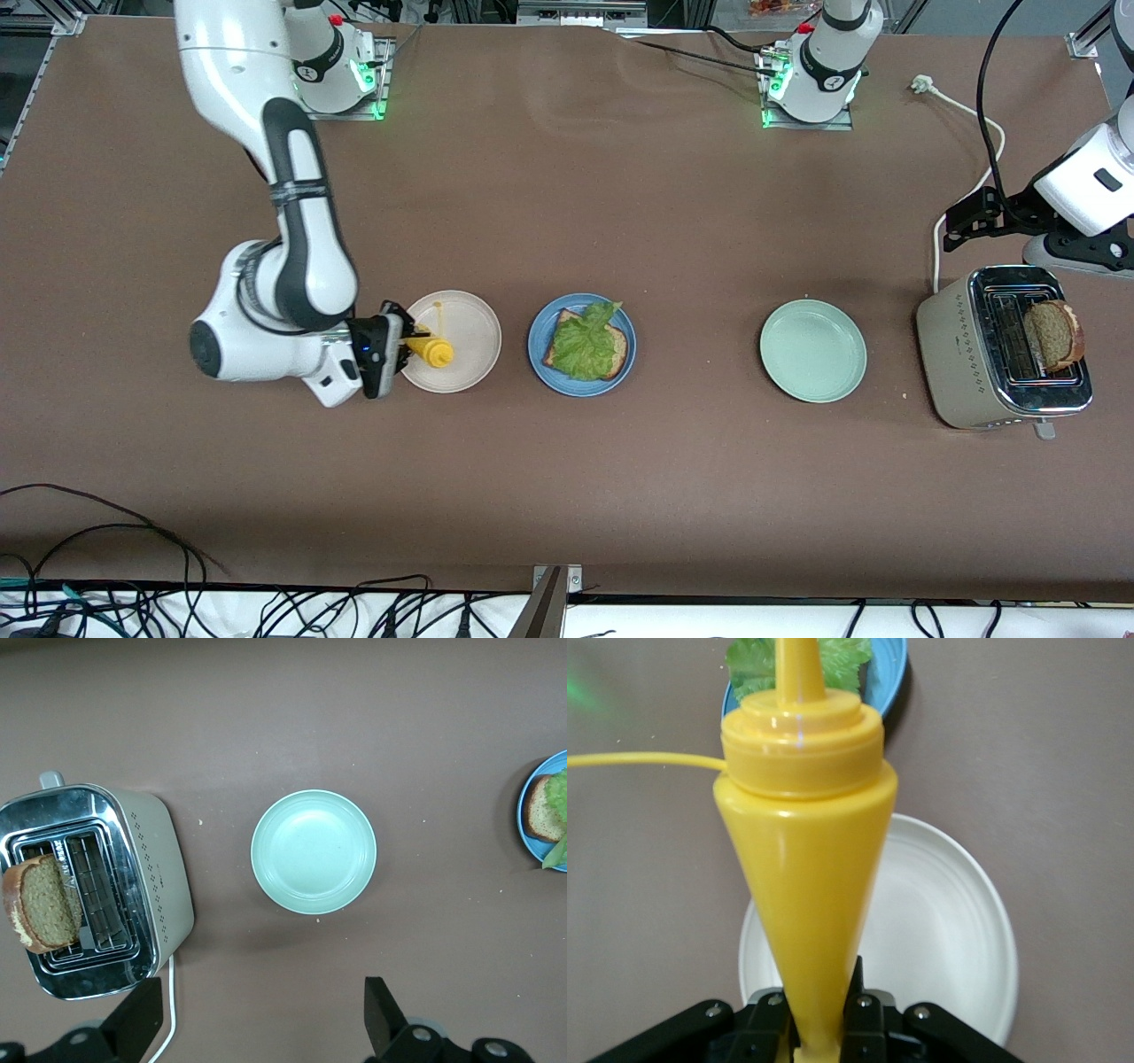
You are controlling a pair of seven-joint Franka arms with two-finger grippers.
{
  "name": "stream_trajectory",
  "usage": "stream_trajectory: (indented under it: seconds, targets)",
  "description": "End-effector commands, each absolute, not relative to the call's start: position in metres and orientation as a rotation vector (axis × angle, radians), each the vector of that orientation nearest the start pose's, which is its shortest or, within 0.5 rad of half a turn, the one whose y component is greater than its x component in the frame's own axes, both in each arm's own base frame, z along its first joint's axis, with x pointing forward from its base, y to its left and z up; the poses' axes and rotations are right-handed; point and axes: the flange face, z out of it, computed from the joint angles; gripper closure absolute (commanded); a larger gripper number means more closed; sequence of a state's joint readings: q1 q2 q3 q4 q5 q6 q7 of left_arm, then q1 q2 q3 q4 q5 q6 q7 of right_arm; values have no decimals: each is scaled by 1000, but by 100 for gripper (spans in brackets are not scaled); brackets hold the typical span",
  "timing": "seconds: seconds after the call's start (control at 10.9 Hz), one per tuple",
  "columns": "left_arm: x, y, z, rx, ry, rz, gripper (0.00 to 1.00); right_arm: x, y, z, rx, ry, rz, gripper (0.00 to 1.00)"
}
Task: Make sandwich in blue plate with both arms
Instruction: 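Lift the mustard bottle and carry it over the blue plate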
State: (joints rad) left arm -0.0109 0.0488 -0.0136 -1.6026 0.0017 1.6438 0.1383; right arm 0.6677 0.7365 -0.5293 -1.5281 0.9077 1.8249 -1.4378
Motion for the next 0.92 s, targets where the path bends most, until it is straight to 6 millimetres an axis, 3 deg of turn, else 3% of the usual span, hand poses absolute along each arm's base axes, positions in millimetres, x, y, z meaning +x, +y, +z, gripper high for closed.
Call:
stream_trajectory:
  seconds: [0.0, 0.28, 0.64, 0.83]
  targets:
    - [578, -13, 594, -3109, 258, 2, 0, 630, 280, 279, -2315, -1598, 113, 100]
    - [578, -13, 594, -3109, 258, 2, 0, 605, 346, 293, -2480, -1704, 240, 100]
    - [578, -13, 594, -3109, 258, 2, 0, 565, 401, 292, -2629, -1912, 375, 100]
    - [578, -12, 594, -3109, 256, 2, 0, 534, 437, 268, -2754, -2057, 457, 100]
